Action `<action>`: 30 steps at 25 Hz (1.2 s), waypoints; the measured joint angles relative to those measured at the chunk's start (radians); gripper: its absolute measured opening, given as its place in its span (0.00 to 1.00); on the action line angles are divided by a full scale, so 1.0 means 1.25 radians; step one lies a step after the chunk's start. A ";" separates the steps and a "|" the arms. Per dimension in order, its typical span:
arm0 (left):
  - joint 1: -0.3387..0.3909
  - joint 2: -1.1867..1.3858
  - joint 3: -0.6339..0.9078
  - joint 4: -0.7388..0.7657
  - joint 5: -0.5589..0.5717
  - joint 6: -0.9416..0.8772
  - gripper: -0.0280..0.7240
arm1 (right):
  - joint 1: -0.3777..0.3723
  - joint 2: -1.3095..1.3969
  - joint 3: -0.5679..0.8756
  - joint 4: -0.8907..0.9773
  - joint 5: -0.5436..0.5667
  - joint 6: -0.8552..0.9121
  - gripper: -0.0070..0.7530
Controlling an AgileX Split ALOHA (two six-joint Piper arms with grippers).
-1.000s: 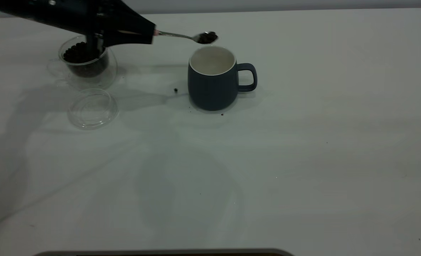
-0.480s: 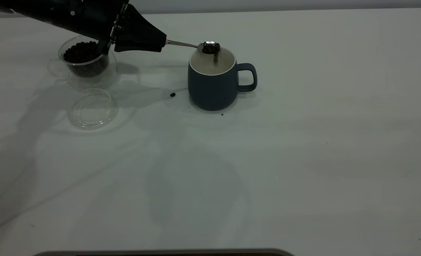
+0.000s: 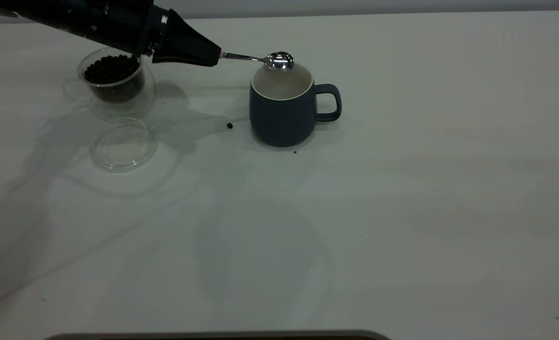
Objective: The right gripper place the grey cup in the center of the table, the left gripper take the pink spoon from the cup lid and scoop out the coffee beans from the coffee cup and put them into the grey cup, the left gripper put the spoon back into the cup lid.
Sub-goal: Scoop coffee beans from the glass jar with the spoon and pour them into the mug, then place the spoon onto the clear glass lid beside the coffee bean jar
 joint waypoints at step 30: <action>0.296 -0.489 0.182 0.336 0.183 -0.443 0.18 | 0.000 0.000 0.000 0.000 0.000 0.000 0.56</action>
